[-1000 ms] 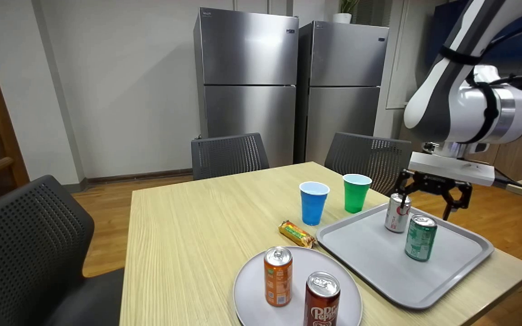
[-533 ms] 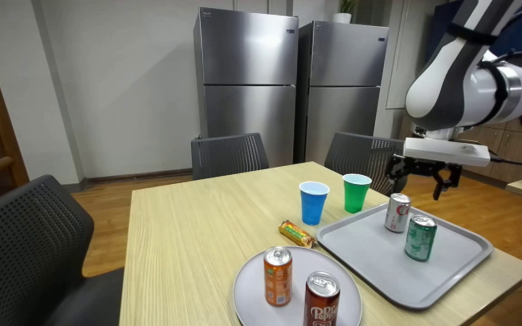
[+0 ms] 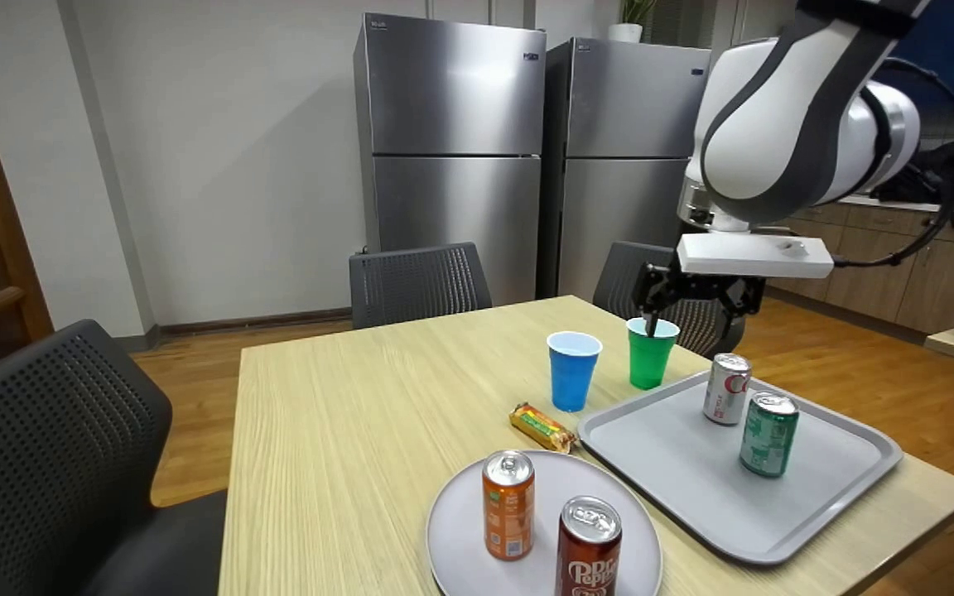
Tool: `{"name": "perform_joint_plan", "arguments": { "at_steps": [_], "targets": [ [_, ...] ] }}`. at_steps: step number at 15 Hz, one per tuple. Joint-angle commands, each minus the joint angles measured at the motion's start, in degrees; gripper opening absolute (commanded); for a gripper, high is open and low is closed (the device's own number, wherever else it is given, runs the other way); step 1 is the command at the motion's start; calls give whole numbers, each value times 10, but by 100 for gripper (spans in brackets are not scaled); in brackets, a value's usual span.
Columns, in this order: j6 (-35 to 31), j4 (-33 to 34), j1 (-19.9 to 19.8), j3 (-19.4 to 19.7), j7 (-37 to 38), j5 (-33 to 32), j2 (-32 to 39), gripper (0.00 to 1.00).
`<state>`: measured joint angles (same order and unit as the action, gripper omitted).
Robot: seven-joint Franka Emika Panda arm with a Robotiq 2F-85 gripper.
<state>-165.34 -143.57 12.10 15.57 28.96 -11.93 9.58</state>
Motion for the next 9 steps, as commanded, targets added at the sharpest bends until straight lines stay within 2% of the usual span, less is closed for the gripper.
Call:
{"name": "perform_joint_plan", "arguments": {
  "at_steps": [1,6,9],
  "targets": [
    [27,-11,6,-50,-3,-23,-39,100],
    [32,-4,9,-130,-37,-9,-43,100],
    [25,6,10,-175,-70,23,-28,100]
  ]
}}
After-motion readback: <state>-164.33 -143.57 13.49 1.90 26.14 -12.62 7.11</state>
